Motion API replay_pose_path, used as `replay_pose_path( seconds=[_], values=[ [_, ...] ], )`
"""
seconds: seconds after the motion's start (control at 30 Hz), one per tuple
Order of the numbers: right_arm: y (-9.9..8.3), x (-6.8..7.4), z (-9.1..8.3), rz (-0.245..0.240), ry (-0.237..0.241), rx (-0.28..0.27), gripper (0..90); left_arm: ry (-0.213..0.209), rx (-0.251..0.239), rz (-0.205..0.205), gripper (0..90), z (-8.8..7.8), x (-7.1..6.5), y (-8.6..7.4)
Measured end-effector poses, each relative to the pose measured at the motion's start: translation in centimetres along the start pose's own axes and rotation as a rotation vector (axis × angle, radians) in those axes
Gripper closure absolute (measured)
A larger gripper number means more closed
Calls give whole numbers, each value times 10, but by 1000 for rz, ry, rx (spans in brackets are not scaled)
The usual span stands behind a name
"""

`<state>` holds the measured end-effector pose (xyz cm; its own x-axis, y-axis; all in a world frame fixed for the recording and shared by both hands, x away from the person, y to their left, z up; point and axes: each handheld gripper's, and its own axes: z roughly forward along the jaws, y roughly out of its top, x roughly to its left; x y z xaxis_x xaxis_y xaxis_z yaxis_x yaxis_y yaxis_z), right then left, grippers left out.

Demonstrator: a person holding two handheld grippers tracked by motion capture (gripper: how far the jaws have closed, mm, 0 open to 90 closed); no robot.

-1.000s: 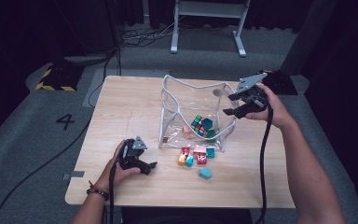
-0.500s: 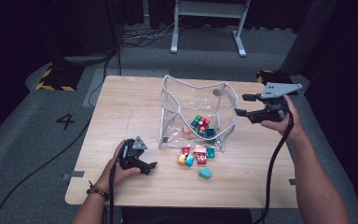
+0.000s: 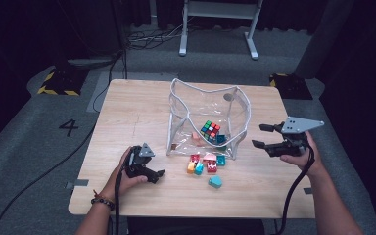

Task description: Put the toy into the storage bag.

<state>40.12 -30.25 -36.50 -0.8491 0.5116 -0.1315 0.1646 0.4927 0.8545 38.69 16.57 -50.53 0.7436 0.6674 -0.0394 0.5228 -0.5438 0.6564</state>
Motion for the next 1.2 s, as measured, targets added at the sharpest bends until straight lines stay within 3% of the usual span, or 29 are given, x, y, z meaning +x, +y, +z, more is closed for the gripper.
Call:
replay_pose_path(
  seconds=[0.23, 0.33, 0.4, 0.43, 0.53, 0.6, 0.83, 1.03, 1.2],
  values=[
    [-25, 15, 16, 5, 40, 28, 350, 0, 1, -1, 10, 0, 0, 0],
    [-39, 29, 34, -6, 93, 71, 348, 0, 1, 0, 10, 0, 0, 0],
    [-41, 32, 37, -1, 106, 72, 348, -4, 1, -2, 10, 0, 0, 0],
    [-48, 40, 49, 6, 146, 94, 347, -4, 0, -1, 10, 0, 0, 0],
    [-53, 48, 58, -9, 167, 120, 346, -4, 0, -3, 10, 0, 0, 0],
    [-60, 61, 72, -7, 217, 147, 346, -2, 1, -2, 10, 0, 0, 0],
    [-69, 87, 97, -27, 312, 174, 346, -4, 1, -2, 10, 0, 0, 0],
    [-72, 101, 115, -33, 306, 194, 355, -3, 1, -1, 10, 0, 0, 0],
    [-73, 105, 121, -36, 279, 184, 437, -6, 1, -4, 10, 0, 0, 0]
  ],
)
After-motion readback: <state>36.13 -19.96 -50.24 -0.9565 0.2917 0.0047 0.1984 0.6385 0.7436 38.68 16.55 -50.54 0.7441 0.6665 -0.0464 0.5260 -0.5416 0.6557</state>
